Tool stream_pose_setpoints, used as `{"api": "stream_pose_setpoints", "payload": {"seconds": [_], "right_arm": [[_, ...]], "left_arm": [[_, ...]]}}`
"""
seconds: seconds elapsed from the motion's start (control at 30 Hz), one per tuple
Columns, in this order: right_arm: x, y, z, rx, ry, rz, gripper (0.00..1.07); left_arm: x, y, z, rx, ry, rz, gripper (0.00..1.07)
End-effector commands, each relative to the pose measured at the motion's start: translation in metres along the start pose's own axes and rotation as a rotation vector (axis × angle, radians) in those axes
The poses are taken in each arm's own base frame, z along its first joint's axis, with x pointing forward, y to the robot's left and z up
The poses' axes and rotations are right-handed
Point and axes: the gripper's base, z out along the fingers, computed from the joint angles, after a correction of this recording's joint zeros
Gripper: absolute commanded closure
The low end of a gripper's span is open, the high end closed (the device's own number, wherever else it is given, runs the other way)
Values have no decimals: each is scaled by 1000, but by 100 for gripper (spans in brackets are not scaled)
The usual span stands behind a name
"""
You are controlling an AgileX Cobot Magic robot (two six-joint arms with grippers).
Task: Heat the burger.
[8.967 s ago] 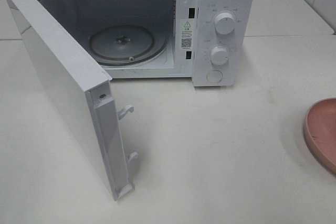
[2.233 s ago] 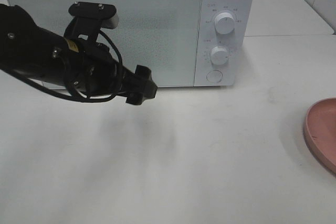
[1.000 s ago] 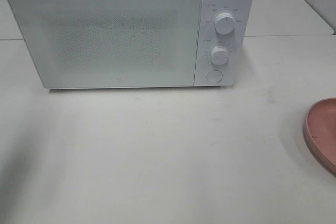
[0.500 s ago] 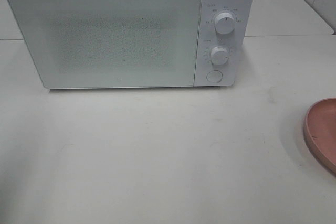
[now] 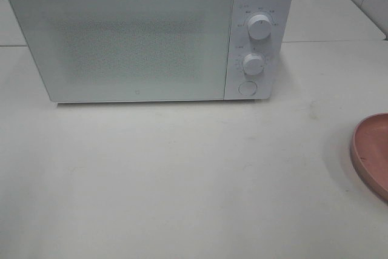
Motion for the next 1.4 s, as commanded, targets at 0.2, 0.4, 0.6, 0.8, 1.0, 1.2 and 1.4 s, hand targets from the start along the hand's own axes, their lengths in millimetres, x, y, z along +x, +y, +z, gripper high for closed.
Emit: {"api": "stream_pose_setpoints", "payload": {"seconds": [0.2,0.4,0.6,0.8,1.0,1.2,1.4], "right_arm": [[2,0,-3,2,-43,-10,31],[2,0,-3,2,-43,-10,31],[2,0,-3,2,-41,-10,31],[1,0,-3,2,-37,-10,31],[1,0,-3,2,-37,-10,31],[1,0,-3,2,-37,-10,31],[1,0,-3,2,-37,-10,31]], "left_arm": [[14,-2,-19,-4,-141,8,8],[25,-6,-32,17,-253,-1,8],[28,-6,-35,18,-279,1,8],[28,-6,-35,19,-279,0,8],[28,-6,-35,19,-279,0,8],[28,-6,-35,19,-279,0,9],[28,-6,-35,19,-279,0,9]]}}
